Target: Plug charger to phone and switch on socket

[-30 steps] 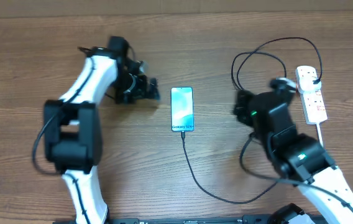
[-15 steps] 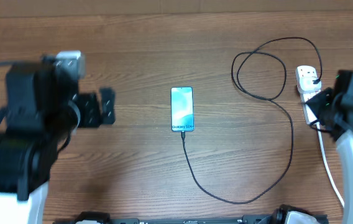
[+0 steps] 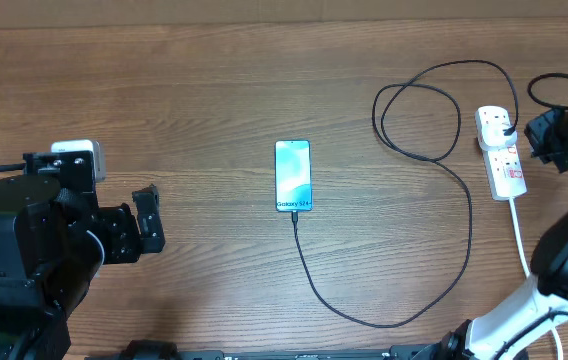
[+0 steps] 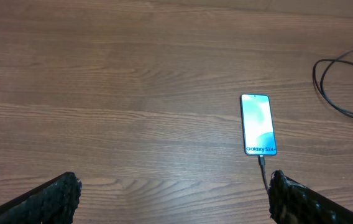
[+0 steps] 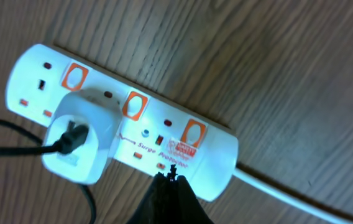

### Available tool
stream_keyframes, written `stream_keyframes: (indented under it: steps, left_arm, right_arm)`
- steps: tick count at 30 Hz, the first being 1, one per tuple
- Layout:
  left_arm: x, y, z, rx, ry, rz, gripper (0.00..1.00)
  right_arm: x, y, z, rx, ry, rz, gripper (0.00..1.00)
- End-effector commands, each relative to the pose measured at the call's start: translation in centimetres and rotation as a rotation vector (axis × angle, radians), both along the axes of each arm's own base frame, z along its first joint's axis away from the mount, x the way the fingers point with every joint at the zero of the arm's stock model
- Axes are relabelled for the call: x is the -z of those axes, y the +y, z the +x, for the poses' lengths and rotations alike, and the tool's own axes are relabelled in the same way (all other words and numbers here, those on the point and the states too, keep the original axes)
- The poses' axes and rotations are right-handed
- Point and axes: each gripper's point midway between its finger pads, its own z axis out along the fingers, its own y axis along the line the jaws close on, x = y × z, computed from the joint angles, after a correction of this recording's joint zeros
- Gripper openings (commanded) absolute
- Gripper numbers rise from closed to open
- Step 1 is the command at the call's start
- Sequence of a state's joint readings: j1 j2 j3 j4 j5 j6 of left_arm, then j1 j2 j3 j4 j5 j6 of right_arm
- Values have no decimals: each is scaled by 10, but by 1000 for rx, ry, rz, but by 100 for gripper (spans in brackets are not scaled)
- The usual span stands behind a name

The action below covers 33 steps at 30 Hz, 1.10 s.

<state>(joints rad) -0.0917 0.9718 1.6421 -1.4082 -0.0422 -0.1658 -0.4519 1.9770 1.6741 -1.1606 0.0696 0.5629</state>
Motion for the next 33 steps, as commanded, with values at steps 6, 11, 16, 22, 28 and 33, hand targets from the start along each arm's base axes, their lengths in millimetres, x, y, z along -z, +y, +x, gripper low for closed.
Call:
stream_keyframes:
  steps: [6,11,16,22,28,33]
  left_arm:
    - [-17,5,-28,-22,-102,-15,100]
    - [-34,9,-62,-31,-224,-26,100]
    - [-48,16,-100,-59,-352,-34,100]
    - [-50,17,-127,-59,-415,-39,100]
    - [-20,18,-143,-60,-294,-29,100]
    - [7,19,-157,-60,-171,-18,100]
  right_arm:
    - [28,-2,26,-29,-34,50,4]
    - [34,-5,36,-33,-66,49,4]
    - [36,-2,49,-43,-117,73,4]
    - [44,-3,50,-42,-108,78,4]
    - [52,-3,52,-42,-102,82,4]
    - [58,-4,53,-42,-99,84,4]
